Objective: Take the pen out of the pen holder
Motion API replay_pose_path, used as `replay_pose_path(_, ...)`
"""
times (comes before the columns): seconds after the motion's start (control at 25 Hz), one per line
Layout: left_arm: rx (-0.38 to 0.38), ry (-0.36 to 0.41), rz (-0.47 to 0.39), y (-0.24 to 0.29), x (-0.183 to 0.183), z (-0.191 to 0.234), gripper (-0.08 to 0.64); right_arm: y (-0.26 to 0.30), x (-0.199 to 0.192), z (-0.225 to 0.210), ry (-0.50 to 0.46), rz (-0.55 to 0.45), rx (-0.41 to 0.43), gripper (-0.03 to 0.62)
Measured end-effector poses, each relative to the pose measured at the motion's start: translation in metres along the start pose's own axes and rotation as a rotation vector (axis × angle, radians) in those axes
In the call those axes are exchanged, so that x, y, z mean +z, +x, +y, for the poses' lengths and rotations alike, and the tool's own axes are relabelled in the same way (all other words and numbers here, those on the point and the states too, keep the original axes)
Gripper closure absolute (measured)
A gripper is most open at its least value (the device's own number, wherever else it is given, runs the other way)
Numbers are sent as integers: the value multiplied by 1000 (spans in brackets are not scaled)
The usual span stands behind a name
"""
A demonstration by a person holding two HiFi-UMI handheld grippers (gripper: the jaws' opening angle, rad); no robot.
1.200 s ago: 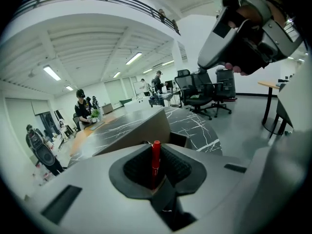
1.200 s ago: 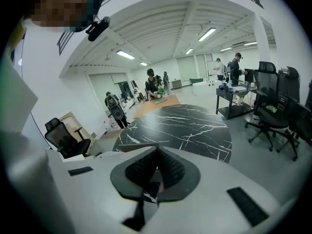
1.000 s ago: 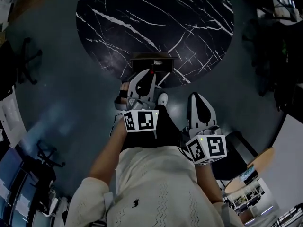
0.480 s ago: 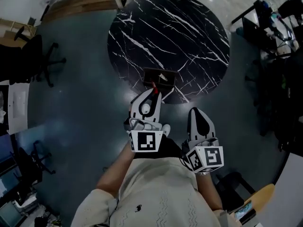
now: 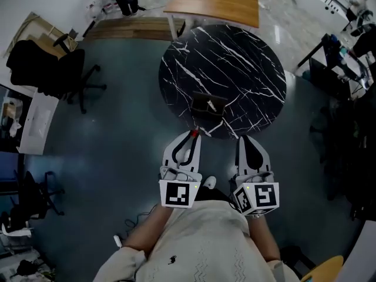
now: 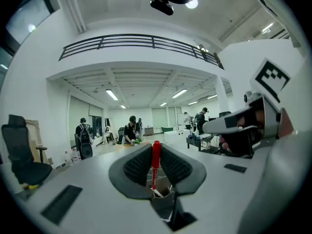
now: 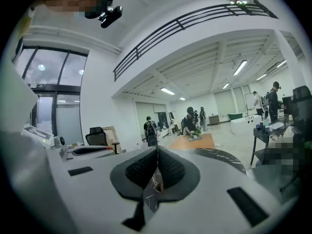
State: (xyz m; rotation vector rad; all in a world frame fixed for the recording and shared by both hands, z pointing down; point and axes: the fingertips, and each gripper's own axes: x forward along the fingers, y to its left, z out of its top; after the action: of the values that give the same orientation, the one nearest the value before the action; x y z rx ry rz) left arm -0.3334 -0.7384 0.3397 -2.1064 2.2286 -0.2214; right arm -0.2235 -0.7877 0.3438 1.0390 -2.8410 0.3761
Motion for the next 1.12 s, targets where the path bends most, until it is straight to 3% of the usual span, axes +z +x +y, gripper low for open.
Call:
replay_pose_path(0.08,52,-122,-39,-16,15,1,499,-9,3,7,-13,-6,17,574)
replay_pose_path(0.12,66,-139,-45,-23,21,0,499,-14,3,10,-15,-8,26,574)
replay_pose_path(0.28,80,-99,-46,-39,28,-6,499,-36,2,20,-19,-18,47,574)
replay_pose_path(0.48,66,-149,-50,-46,27,-21,499,-53,-5,22,-31,-5,47,574)
replay_pose_path(1.12,112,-165,-46,-65,28,-28,499,-66,-5,30,-80,-1,88,575)
